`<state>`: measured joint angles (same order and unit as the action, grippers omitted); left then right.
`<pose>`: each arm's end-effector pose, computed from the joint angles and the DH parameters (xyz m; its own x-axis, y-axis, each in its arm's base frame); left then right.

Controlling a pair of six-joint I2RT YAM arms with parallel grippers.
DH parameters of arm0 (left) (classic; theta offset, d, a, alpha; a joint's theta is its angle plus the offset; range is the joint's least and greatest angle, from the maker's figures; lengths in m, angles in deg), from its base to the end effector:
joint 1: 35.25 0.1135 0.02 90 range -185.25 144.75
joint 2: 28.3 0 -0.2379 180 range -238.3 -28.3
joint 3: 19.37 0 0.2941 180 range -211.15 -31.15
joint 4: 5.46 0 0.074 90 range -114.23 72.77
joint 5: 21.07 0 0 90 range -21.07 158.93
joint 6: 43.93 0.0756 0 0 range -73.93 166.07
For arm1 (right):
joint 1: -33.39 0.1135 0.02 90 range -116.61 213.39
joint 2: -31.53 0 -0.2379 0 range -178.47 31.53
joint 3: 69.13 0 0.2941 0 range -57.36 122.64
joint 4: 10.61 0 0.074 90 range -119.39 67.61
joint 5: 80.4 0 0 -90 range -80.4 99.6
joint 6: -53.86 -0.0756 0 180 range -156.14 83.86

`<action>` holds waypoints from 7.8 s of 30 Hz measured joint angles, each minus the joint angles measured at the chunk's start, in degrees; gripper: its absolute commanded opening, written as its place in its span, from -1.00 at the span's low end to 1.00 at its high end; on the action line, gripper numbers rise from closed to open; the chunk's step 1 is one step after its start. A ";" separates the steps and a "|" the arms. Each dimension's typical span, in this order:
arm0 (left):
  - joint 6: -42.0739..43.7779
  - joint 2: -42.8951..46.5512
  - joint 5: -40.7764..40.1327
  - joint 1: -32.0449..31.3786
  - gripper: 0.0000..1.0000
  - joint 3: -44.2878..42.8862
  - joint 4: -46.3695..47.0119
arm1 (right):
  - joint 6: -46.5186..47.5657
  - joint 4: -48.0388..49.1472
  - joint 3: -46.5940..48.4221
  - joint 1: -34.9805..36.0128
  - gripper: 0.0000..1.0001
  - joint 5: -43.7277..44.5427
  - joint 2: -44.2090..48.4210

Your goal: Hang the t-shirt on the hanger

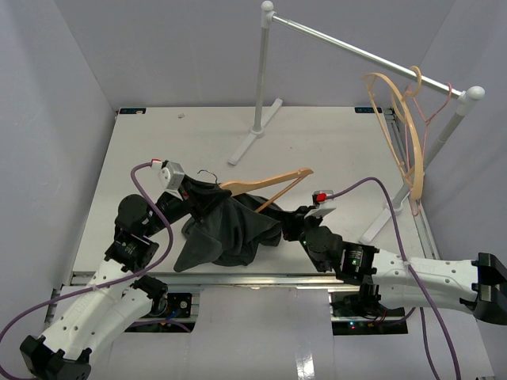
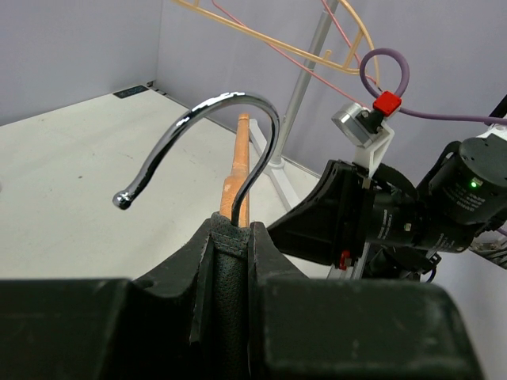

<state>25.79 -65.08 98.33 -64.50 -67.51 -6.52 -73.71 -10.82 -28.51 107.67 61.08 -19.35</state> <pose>0.2047 -0.1572 0.3389 -0.1473 -0.2636 -0.9533 0.8487 0.4614 -0.2587 0.1324 0.2519 0.2237 -0.2775 0.4158 -0.8661 -0.2799 0.8274 0.4869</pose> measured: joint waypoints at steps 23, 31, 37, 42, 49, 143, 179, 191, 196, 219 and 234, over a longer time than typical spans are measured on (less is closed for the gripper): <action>6.28 1.63 5.17 0.00 -1.00 -2.14 -7.72 | 3.82 -2.83 -0.57 -9.82 -0.84 -4.75 5.22; 4.94 1.62 5.11 0.00 -1.00 -2.13 -5.29 | 6.44 1.40 -3.67 -10.05 -0.81 -15.33 6.55; 4.24 1.27 5.09 0.00 -1.00 -2.12 -3.89 | 6.96 6.23 -4.30 -9.44 -0.66 -22.18 2.88; 4.14 1.20 5.01 0.00 -1.00 -2.10 -3.65 | 8.10 8.61 -4.33 -7.93 -0.44 -24.62 1.04; 4.19 0.77 4.87 0.00 -1.00 -2.10 -3.39 | 10.16 12.31 -5.34 -6.65 -0.24 -27.53 2.71; 29.19 -4.18 6.73 -0.57 -1.00 -10.07 -27.83 | 9.97 -15.94 10.42 -40.20 -0.84 -33.28 5.91; 19.96 -19.00 19.24 -0.07 -1.00 -16.28 -28.55 | 32.18 -25.42 26.26 -27.23 0.10 -67.03 -3.96; 17.19 -19.78 25.90 -0.09 -1.00 -15.74 -27.51 | 38.31 -25.48 34.67 -23.71 0.19 -73.70 -9.83; 15.69 -19.78 27.54 -0.09 -1.00 -15.72 -26.04 | 39.71 -25.24 35.48 -22.80 0.00 -75.57 -14.58; 14.82 -20.31 16.31 -0.04 0.12 -17.84 -29.30 | 37.26 -29.71 33.95 -22.38 -0.84 -67.86 -9.20; 17.32 -20.76 2.13 -0.04 -0.27 -21.77 -37.54 | 35.46 -32.11 33.14 -22.57 -0.84 -61.52 -2.95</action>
<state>43.11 -85.84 100.47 -64.55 -89.28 -44.06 -38.25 -42.93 4.64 85.10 -0.44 -22.30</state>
